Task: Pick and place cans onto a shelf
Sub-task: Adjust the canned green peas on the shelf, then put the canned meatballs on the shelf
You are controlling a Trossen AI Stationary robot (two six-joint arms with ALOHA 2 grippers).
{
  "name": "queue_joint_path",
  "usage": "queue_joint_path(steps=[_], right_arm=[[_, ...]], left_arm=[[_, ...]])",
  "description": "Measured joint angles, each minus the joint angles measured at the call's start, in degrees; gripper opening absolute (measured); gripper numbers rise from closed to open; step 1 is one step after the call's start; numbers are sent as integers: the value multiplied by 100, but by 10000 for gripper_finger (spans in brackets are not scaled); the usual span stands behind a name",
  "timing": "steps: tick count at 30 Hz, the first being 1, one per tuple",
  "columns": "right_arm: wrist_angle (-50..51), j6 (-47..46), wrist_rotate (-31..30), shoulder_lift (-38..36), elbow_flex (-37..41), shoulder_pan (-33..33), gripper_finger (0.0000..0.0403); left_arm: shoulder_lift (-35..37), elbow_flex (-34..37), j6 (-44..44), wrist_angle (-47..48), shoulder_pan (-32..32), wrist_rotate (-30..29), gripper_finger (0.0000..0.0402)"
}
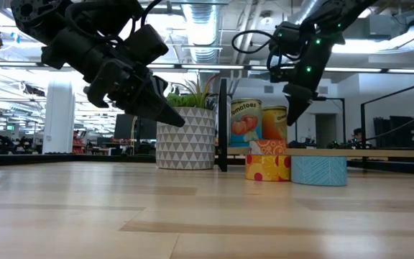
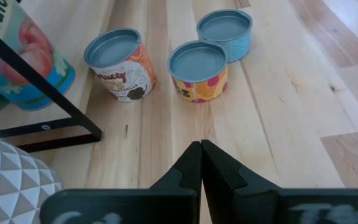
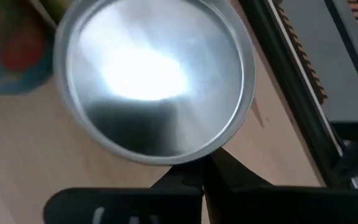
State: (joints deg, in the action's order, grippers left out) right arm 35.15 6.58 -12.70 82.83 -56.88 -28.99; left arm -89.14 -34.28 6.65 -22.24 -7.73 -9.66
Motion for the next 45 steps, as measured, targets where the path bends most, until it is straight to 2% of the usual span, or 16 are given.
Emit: queue_joint_path(steps=[11,19,23,28,31,37,40,45], right_arm=[[-33,97,111,-7,0,-5,20],[948,-320,252,-47,-2,87,23],[1605,-949,749,-129,-4,484,27],[1852,-1541,1559,-191,-4,1493,25],[1539,-1564,1411,-191,-4,2193,21],[210,-1515,599,-191,-4,3208,25],[-217,-1460,219,-191,-4,3457,30],[-471,-946,196,-54,-7,3564,55]], left_arm=[[0,0,-30,4,7,-20,0],[0,0,-34,7,7,-18,0],[0,0,-37,7,7,-18,0],[0,0,-34,17,9,-18,0],[0,0,-32,17,9,-18,0],[0,0,-37,17,9,-18,0],[0,0,-37,22,9,-18,0],[0,0,-40,60,9,-17,0]])
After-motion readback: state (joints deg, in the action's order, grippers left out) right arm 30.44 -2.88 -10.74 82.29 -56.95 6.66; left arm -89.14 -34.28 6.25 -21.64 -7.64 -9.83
